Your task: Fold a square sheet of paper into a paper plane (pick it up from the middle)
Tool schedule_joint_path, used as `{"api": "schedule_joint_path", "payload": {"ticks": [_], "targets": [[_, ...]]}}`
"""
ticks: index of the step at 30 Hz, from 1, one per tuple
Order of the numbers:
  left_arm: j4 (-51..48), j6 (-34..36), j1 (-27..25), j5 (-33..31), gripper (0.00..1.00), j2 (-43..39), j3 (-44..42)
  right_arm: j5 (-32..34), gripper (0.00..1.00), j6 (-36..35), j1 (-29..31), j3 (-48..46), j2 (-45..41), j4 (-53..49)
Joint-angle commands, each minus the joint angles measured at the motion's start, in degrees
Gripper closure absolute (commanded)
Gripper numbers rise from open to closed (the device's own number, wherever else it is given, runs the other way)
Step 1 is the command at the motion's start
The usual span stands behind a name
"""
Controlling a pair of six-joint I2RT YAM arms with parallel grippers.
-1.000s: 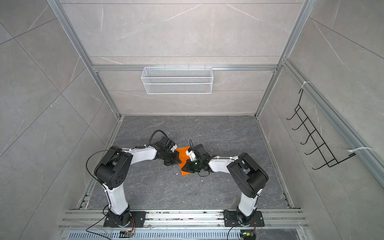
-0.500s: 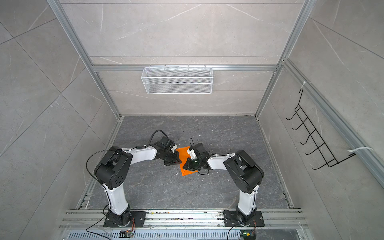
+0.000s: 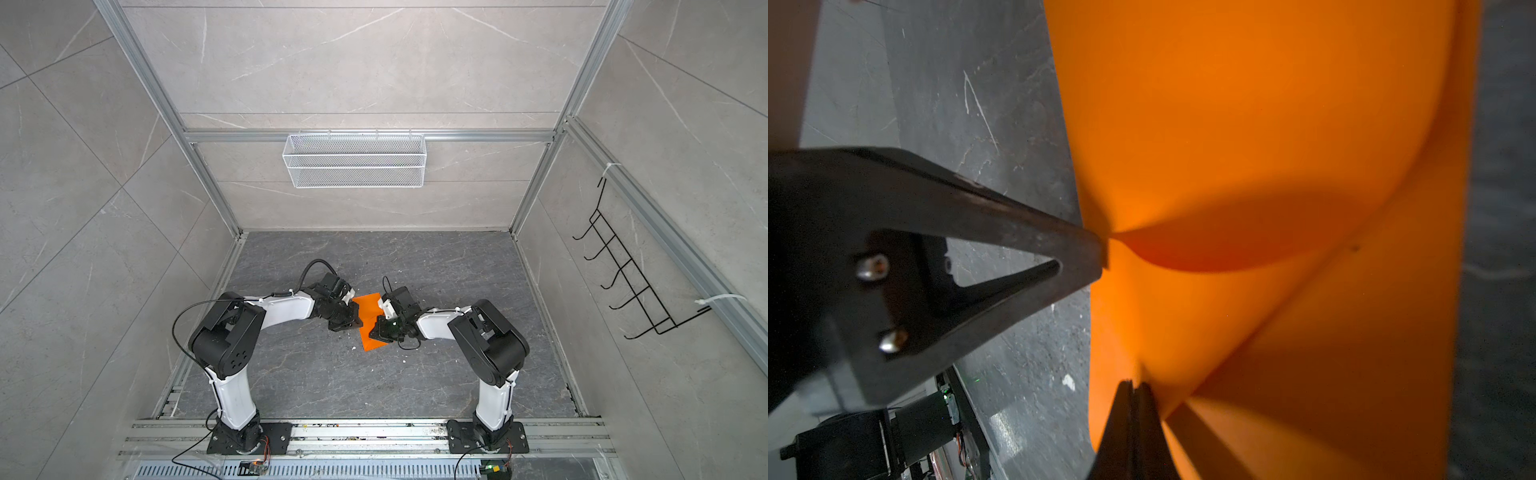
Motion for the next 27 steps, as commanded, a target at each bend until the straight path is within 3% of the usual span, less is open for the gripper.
{"api": "schedule_joint_path", "payload": {"ticks": [1,14,22,27], "targets": [[-8.59,1.59,-0.1,-7.45,1.0,4.03,-2.08,-0.58,0.95,1.43,-1.24,1.12,-0.48,1.35],[-8.68,1.68,-0.16,-7.32,1.0,3.96,-2.07,0.78,0.96,3.4,-2.96,-0.82,3.87,3.53],[-8.85,1.71,-0.18,-7.45,1.0,3.99,-1.92,-1.8,0.96,3.64,-3.47,-0.24,-0.1,6.61],[-8.94,1.95,-0.18,-7.45,1.0,3.88,-1.78,-2.42,0.96,3.88,-4.86,0.75,2.79,7.54]]}}
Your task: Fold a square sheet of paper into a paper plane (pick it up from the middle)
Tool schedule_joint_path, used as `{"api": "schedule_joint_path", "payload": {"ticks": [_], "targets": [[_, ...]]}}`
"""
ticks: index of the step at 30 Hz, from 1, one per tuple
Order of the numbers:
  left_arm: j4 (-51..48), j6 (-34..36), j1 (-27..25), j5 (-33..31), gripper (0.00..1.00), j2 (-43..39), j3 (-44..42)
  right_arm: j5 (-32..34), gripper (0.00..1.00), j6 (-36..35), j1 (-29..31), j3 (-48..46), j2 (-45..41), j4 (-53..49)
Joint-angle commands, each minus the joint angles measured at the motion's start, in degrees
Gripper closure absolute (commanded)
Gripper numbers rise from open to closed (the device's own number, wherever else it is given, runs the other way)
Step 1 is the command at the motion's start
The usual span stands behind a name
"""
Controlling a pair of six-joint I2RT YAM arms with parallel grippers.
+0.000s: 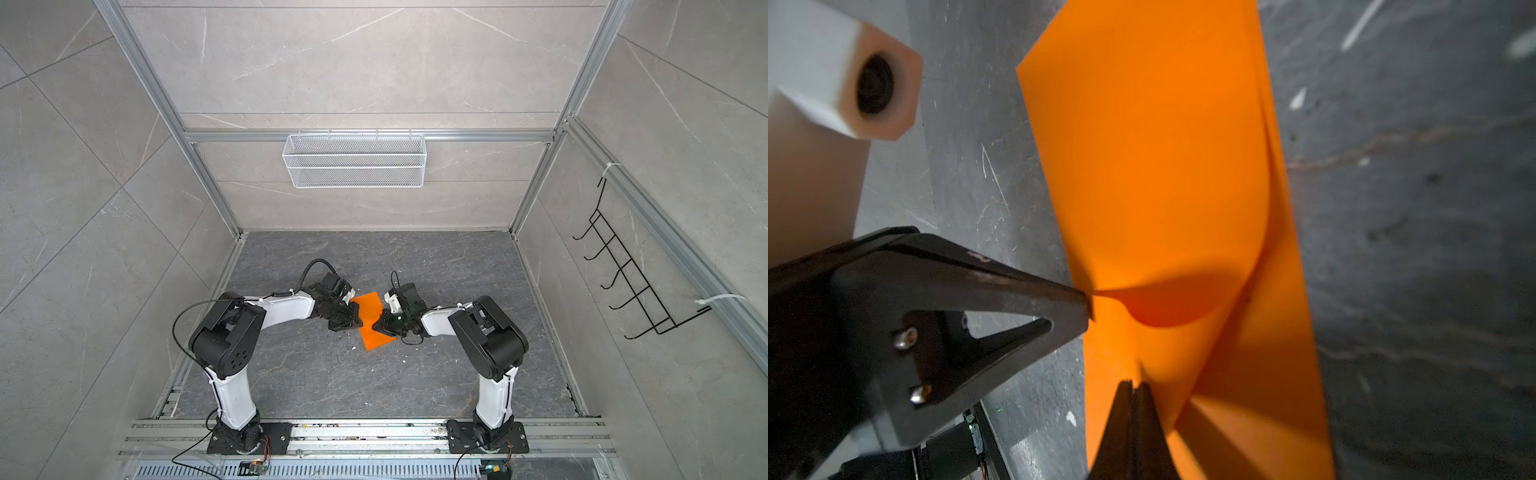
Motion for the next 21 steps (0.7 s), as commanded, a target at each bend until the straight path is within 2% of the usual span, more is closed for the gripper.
{"api": "schedule_joint_path", "payload": {"ticks": [1,11,16,21], "targets": [[-8.43,1.61,-0.17,-7.01,1.0,3.79,-2.14,-0.78,0.96,0.63,-1.33,1.14,1.48,2.03],[-8.59,1.69,-0.16,-7.09,1.0,3.79,-2.06,-1.02,0.96,2.35,-3.76,-1.19,2.51,4.58],[-8.86,1.69,-0.14,-7.11,1.0,3.7,-1.8,-2.83,0.96,1.63,-3.75,0.47,-0.78,4.0],[-9.16,1.95,-0.1,-7.2,1.0,3.79,-1.31,-1.46,0.96,0.39,-3.95,2.63,1.27,1.29]]}}
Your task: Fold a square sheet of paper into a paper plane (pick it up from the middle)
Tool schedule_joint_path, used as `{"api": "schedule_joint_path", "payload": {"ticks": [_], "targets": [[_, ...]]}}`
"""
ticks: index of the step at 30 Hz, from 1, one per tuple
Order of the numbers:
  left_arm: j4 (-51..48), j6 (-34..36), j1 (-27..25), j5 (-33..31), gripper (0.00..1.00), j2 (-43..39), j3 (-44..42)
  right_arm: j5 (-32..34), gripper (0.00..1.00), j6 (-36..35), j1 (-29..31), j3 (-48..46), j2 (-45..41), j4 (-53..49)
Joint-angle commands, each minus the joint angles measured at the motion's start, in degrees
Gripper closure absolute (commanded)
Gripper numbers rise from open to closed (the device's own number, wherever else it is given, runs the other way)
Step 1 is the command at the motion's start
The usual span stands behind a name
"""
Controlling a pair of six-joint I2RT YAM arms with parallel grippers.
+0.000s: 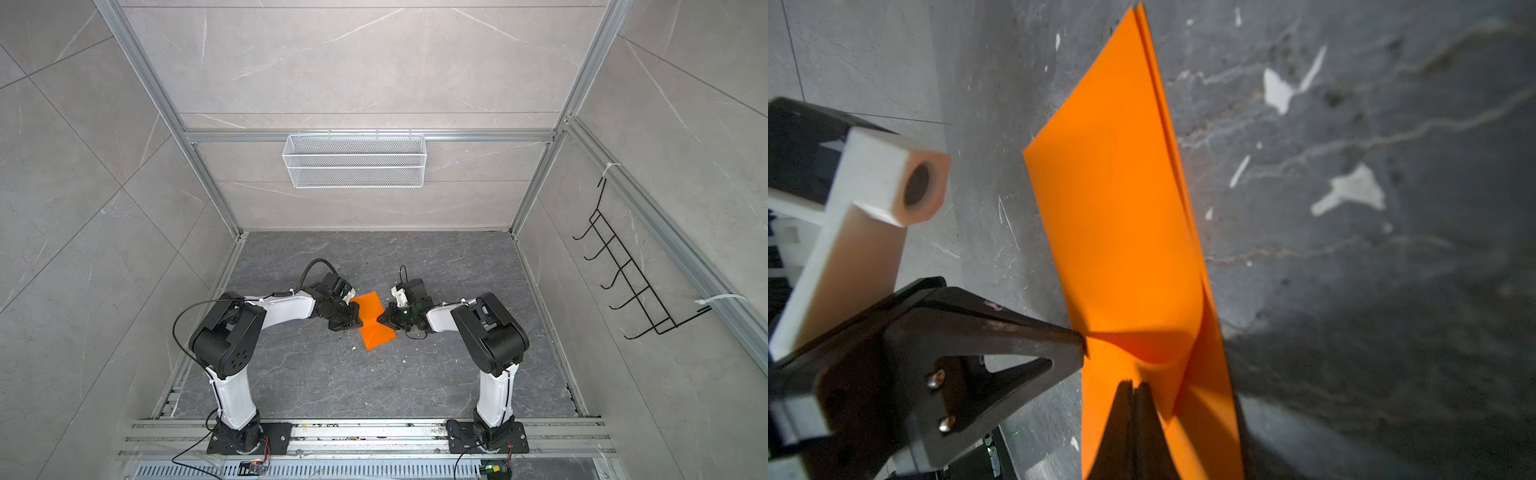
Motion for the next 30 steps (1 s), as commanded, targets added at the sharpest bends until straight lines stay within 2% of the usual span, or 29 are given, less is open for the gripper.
{"api": "schedule_joint_path", "payload": {"ticks": [1,10,17,23,30], "targets": [[-8.62,1.56,-0.1,-6.84,1.0,3.64,-1.65,0.38,0.96,-0.88,-0.5,1.74,0.55,-1.4],[-8.77,1.76,-0.06,-6.96,1.0,3.63,-1.83,3.87,0.97,0.63,-3.11,-0.02,2.93,-1.9],[-8.79,2.27,-0.05,-7.14,1.0,3.55,-1.39,6.81,0.97,-0.77,-5.37,-1.55,-2.84,-3.49],[-8.88,2.42,-0.1,-7.0,1.0,3.72,-1.02,2.62,0.96,-2.69,-2.76,-2.32,-7.66,-2.28],[-9.06,2.62,-0.1,-7.05,1.0,3.75,-0.78,-0.49,0.96,-1.44,1.81,-0.46,-3.12,-0.72]]}}
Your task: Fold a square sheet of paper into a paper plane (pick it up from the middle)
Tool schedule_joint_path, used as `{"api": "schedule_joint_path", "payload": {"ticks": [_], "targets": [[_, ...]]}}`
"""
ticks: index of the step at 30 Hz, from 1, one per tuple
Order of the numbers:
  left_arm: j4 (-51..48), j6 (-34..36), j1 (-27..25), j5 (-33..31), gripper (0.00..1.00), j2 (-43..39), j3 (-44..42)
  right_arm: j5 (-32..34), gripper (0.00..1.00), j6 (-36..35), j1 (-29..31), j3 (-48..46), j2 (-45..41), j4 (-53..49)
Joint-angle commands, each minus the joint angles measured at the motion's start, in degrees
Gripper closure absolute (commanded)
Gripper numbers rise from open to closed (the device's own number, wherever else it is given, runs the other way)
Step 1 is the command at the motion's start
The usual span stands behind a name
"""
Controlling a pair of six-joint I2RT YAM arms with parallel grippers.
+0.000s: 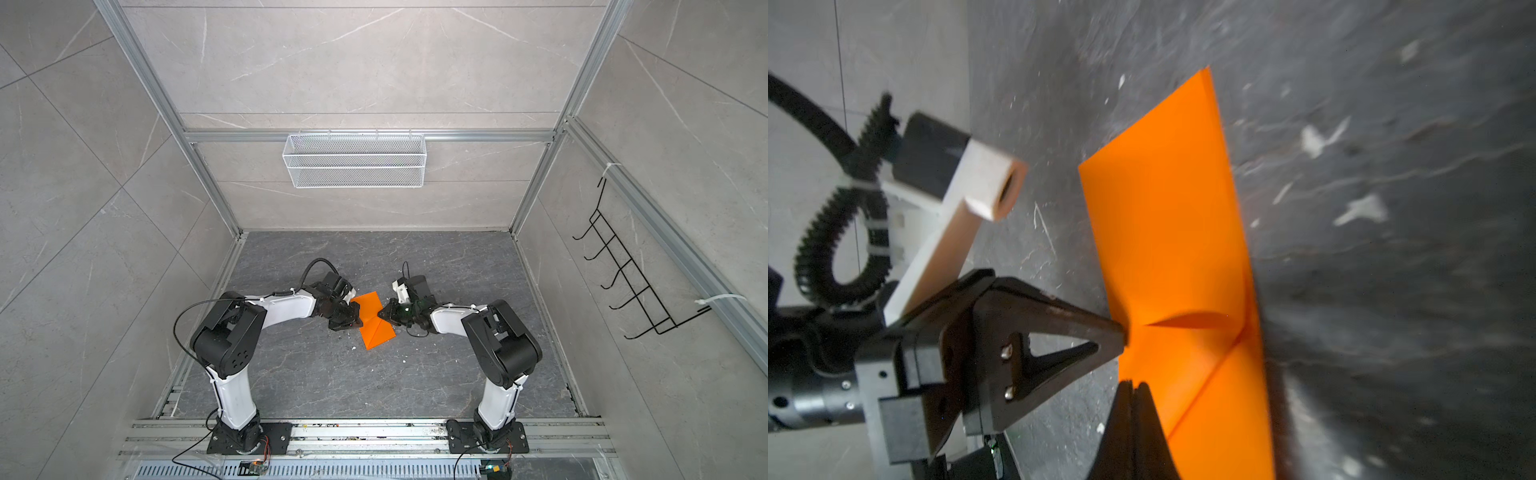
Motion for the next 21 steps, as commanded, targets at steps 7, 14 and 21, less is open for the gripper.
{"api": "schedule_joint_path", "payload": {"ticks": [7,14,21], "targets": [[-7.88,3.16,-0.02,-6.33,1.0,3.4,-0.84,-1.72,0.96,0.59,0.28,1.21,5.6,1.26],[-8.39,6.57,-0.04,-5.89,1.0,3.12,3.08,2.04,0.97,3.27,0.26,-1.14,7.01,2.43],[-6.4,2.08,-0.13,-3.14,0.87,-2.93,6.27,4.84,0.98,9.86,0.36,-5.02,7.13,7.61]]}}
